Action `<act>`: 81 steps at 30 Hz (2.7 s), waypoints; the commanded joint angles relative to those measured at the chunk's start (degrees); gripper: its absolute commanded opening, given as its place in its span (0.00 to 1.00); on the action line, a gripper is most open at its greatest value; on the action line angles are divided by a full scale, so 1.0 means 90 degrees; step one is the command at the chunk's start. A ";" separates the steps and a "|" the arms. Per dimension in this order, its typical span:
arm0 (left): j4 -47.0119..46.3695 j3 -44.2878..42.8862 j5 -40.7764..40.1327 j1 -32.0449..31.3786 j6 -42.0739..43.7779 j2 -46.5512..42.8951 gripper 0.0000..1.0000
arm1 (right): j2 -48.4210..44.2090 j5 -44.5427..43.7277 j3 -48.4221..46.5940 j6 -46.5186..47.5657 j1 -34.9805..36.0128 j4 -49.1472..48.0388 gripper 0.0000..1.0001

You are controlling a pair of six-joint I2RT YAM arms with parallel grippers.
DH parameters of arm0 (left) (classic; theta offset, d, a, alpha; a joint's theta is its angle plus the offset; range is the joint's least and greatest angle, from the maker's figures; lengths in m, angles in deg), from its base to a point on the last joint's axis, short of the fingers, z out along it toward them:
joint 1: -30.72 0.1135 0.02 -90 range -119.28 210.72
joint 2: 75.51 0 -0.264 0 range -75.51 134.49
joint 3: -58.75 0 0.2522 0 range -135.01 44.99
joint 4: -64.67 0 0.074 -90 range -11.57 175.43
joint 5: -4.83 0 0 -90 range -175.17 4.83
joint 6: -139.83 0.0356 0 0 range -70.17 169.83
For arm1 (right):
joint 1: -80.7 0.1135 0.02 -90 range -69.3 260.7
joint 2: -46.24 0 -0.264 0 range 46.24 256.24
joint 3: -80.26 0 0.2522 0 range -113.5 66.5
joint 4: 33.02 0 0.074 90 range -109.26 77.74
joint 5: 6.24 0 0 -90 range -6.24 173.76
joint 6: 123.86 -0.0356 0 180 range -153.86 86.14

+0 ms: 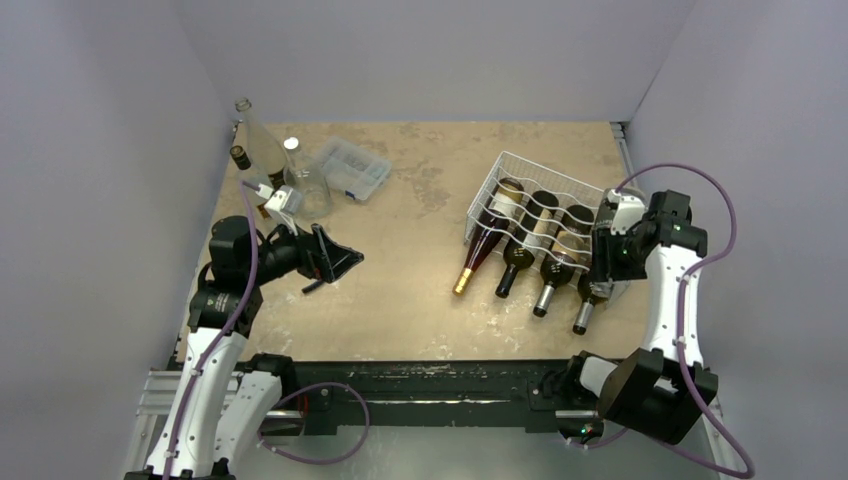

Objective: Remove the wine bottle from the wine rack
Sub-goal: Pick up the wine bottle from the wine rack.

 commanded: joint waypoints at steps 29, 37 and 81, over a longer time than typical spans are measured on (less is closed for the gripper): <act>-0.0204 -0.0177 0.0084 0.0124 0.0031 0.0046 1.00 | 0.0110 -0.0154 -0.0108 -0.0123 0.0931 -0.1573 0.29; -0.0223 -0.0169 0.0074 0.0135 0.0030 0.0036 1.00 | 0.0277 -0.0477 -0.0021 -0.0289 0.0931 -0.1816 0.39; -0.0252 -0.0137 0.0074 0.0142 0.0050 -0.0022 1.00 | 0.0137 -0.0379 0.0412 0.0066 0.0931 -0.2418 0.12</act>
